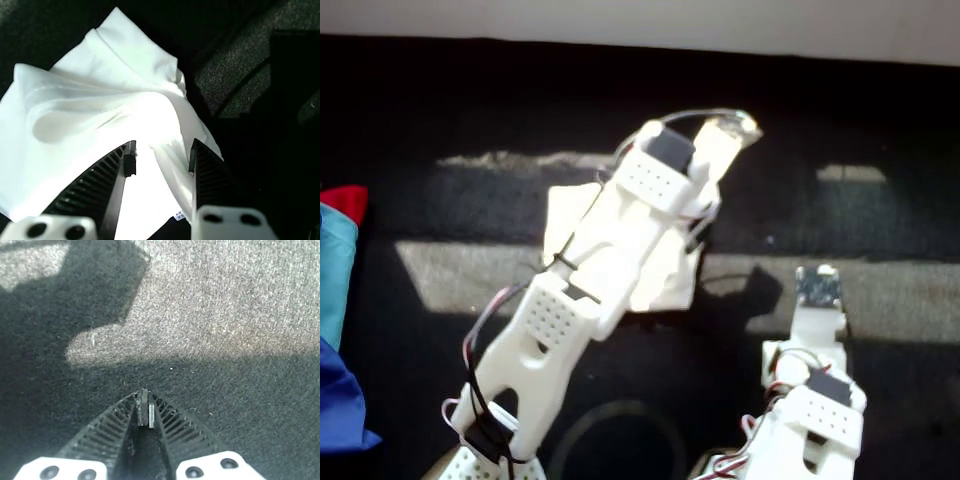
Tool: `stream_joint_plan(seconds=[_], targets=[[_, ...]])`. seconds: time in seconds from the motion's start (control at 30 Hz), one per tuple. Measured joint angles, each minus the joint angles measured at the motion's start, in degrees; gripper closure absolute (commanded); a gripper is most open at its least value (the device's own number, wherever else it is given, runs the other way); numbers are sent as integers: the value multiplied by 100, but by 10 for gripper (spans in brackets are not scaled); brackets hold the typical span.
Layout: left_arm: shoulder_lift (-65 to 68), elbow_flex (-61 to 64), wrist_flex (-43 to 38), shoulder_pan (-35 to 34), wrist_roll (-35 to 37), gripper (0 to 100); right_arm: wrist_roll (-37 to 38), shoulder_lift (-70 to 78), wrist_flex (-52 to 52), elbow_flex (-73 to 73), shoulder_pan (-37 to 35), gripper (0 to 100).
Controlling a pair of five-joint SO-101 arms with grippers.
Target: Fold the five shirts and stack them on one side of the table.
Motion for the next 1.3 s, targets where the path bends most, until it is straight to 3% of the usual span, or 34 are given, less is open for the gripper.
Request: stream_joint_plan(seconds=[0.13,0.27,0.57,0.93,1.3], targets=[[-105,-97,9,-88,0,853,0,0,0,0,0,991],[-396,-105,18,-387,0,992,0,0,0,0,0,991],[-273,202,-44,-615,0,990,0,0,0,0,0,991],[440,255,-1952,-431,862,986,0,0,0,0,0,991],[826,229,-2048,-229,862,986,0,0,0,0,0,991]])
